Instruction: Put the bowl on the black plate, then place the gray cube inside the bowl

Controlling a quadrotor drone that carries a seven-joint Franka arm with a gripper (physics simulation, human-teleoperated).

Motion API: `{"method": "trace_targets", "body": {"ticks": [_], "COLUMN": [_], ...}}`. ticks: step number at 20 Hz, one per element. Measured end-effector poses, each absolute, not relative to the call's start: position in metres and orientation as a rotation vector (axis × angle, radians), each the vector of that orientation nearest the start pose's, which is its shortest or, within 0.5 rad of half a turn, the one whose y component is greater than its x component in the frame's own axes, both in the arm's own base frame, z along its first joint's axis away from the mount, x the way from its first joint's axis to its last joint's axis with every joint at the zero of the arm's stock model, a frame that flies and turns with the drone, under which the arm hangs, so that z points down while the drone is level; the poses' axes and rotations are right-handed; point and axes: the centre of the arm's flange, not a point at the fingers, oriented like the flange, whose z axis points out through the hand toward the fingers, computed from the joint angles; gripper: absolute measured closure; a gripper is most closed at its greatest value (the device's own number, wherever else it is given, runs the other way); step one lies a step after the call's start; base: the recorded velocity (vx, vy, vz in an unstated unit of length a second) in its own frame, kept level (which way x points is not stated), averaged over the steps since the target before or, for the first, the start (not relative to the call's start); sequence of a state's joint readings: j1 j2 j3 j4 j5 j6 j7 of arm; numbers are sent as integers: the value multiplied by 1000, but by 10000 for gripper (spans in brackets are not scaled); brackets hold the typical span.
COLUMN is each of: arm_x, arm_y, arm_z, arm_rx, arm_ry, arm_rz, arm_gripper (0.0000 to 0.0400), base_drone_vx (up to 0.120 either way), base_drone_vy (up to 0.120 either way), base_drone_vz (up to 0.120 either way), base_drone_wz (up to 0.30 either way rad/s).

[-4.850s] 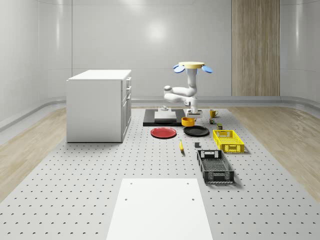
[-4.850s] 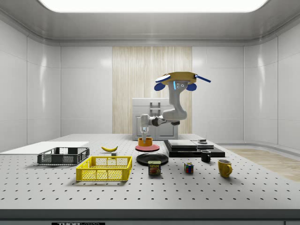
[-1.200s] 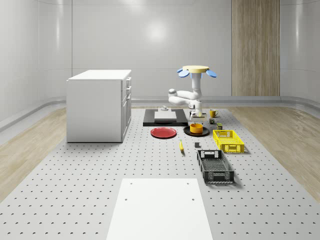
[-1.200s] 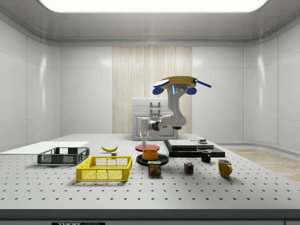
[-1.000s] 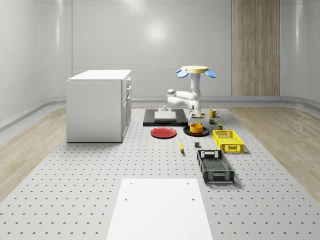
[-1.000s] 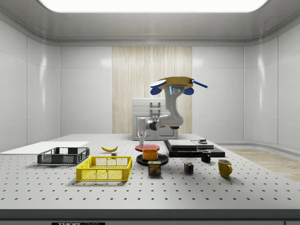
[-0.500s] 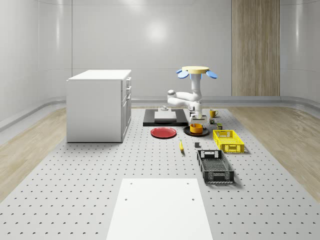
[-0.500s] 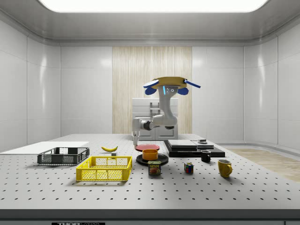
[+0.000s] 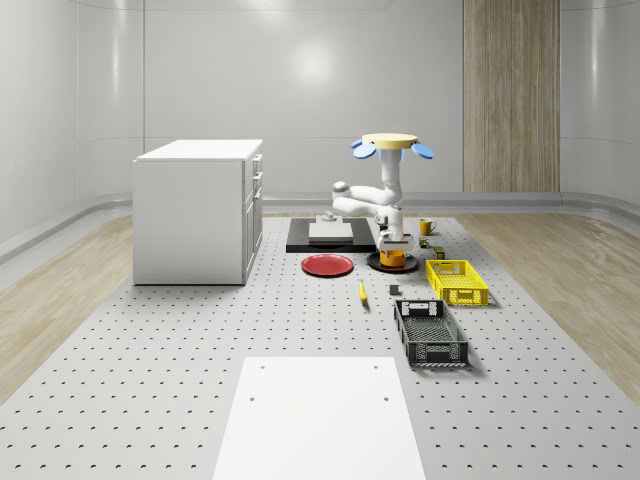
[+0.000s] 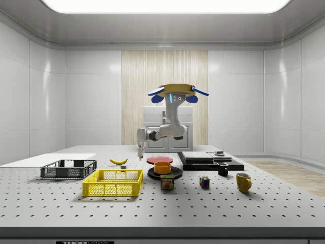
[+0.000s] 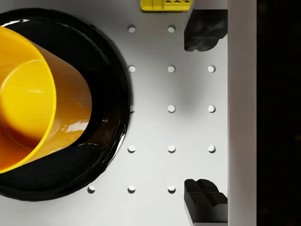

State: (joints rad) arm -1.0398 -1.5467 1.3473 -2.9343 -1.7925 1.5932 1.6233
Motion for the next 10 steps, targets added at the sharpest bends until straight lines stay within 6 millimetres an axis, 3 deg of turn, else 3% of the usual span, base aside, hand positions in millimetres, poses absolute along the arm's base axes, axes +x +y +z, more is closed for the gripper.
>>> {"method": "trace_targets", "body": {"ticks": [2, 6, 8, 10], "arm_x": [285, 285, 285, 285], "arm_y": [16, 16, 16, 16], "arm_z": [493, 493, 493, 493], "arm_rx": [1, 1, 1, 1], "arm_ry": [-2, -2, -2, -2], "arm_rz": [786, 786, 786, 786], "arm_gripper": [0, 0, 0, 0], "base_drone_vx": [120, 120, 120, 120], "base_drone_vy": [0, 0, -100, -120], "base_drone_vz": [-20, -120, -120, 0], "base_drone_wz": [0, 0, 0, 0]}}
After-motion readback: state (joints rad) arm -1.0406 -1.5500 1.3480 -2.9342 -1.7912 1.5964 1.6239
